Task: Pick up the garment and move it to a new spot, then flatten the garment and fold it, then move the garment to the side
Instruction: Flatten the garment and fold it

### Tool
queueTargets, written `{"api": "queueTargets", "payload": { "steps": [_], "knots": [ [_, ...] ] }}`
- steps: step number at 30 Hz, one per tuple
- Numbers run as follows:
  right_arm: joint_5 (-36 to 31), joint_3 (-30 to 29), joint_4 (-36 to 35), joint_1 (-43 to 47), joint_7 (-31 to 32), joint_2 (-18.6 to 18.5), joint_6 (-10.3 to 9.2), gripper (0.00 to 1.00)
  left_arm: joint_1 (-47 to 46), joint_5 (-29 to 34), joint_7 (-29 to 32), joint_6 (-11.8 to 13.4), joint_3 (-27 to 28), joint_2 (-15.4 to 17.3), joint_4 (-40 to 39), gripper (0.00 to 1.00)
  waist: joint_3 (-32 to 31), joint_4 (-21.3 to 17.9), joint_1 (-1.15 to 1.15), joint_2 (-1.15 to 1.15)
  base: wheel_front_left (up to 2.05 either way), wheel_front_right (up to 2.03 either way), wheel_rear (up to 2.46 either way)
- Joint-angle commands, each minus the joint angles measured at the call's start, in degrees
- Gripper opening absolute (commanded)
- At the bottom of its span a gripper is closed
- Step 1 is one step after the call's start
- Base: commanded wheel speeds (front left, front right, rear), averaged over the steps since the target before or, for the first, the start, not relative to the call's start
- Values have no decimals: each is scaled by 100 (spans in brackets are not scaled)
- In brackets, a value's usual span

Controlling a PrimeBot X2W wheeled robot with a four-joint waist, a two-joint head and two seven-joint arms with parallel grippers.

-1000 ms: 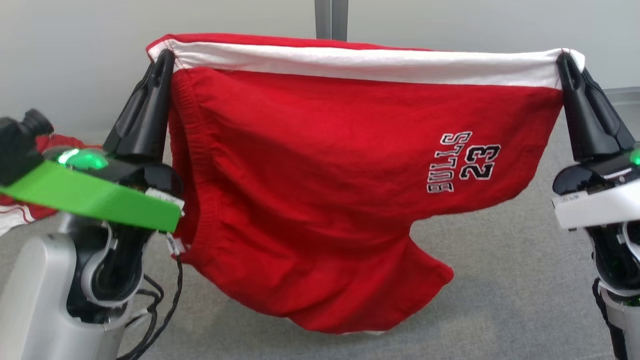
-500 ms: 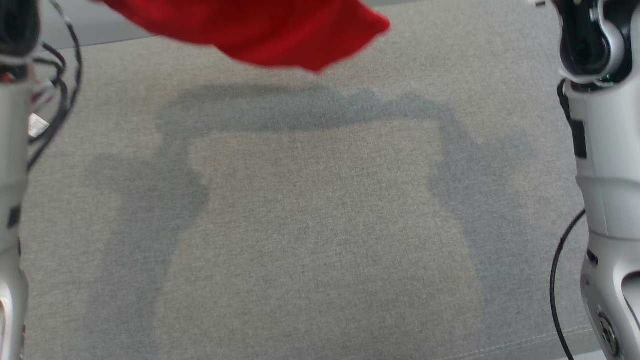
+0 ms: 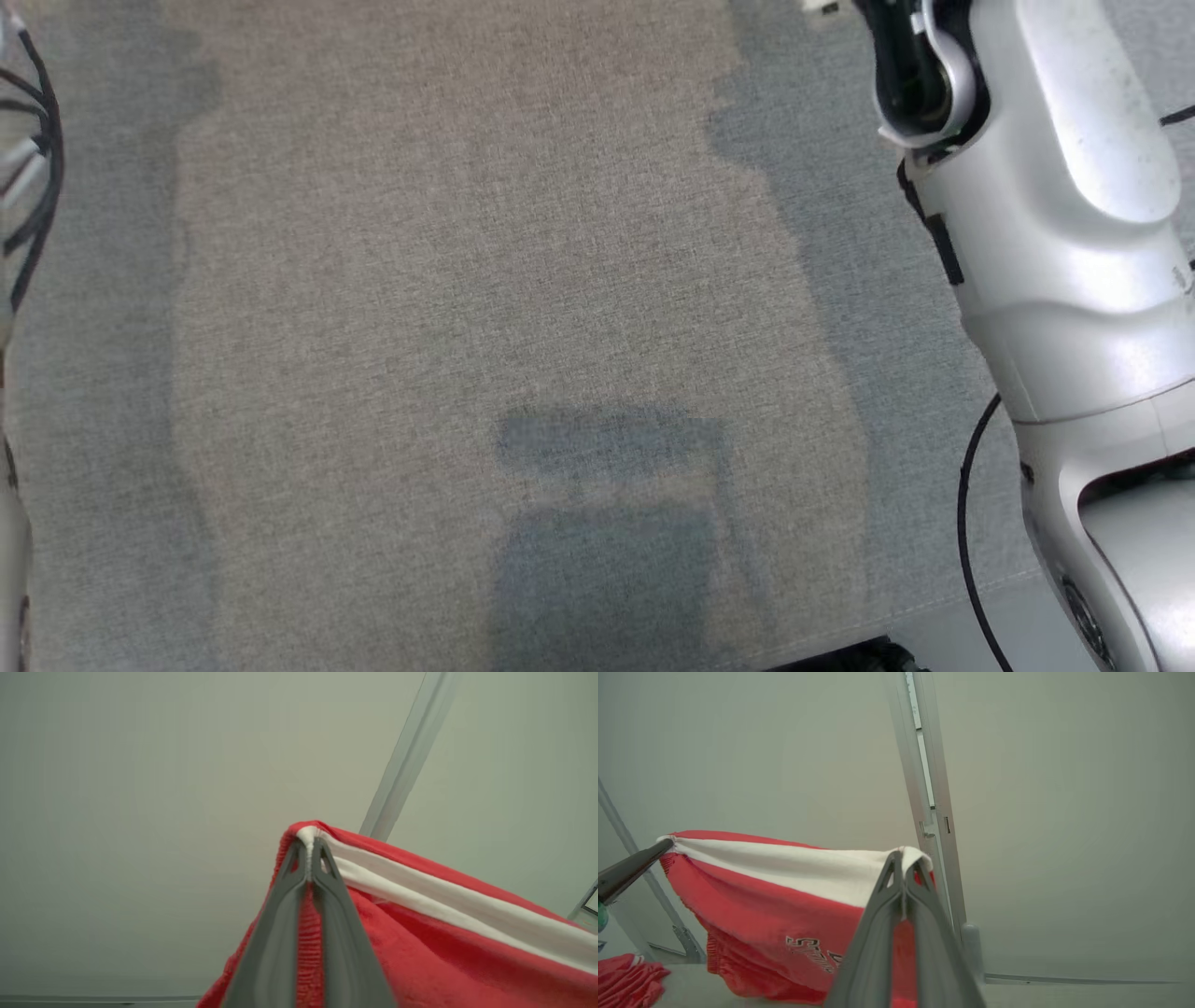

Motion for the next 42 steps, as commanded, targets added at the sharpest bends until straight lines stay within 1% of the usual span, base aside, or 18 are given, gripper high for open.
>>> {"api": "queueTargets", "payload": {
  "steps": [1,5,8,10,13,16,19,22,23,27,28,30,35,42],
  "knots": [
    [54,34,5,77,-53,-32,0,0,107,-115,-93,-52,19,16,0,0,570,-102,-1,0,0,0,0],
    [37,32,-375,474,-47,-136,0,0,512,-419,-258,-120,-29,19,-270,0,524,0,-1,0,0,0,0],
    [36,71,-801,834,-47,-264,0,0,936,-708,-335,-122,-116,76,-795,0,366,96,-1,0,0,0,0],
    [-17,128,-1061,1144,-46,-351,0,0,1332,-809,-379,-124,-216,199,-1226,0,250,153,-1,0,0,0,0],
    [-65,339,-1365,1682,-47,-496,0,0,2051,-887,-411,-126,-236,294,-1753,0,23,248,-1,0,0,0,0],
    [-24,347,-1685,2275,-47,-631,0,0,2814,-868,-428,-127,-104,292,-2279,0,-269,349,-1,0,0,0,0],
    [-32,164,-1985,2947,-48,-725,0,0,3659,-726,-423,-127,151,121,-2698,0,-593,434,-1,0,0,0,0],
    [-27,-50,-2235,3632,-48,-766,0,0,4397,-595,-426,-127,324,-125,-3004,0,-928,529,-1,0,0,0,0],
    [-34,-91,-2322,3864,-48,-780,-1,0,4651,-473,-426,-127,342,-175,-3091,0,-1035,557,-1,0,0,0,0],
    [-83,-412,-2612,4810,-49,-764,-1,0,5557,-179,-427,-127,328,-543,-3299,0,-1507,684,-1,0,0,0,0],
    [-97,-492,-2701,5066,-49,-736,-1,0,5786,-106,-428,-127,375,-662,-3358,0,-1628,704,-1,0,0,0,0],
    [-98,-599,-2824,5459,-48,-673,-1,0,6157,87,-428,-125,444,-779,-3478,0,-1820,713,-1,0,0,0,0],
    [-122,-683,-3164,6283,-49,-619,-2,0,7063,641,-429,-121,734,-1193,-3935,0,-2194,682,-1,0,0,0,0],
    [-199,-804,-3641,7056,-23,-699,-4,0,8029,989,-429,-121,891,-1559,-4498,0,-2528,661,-1,0,0,0,0]
  ]
}}
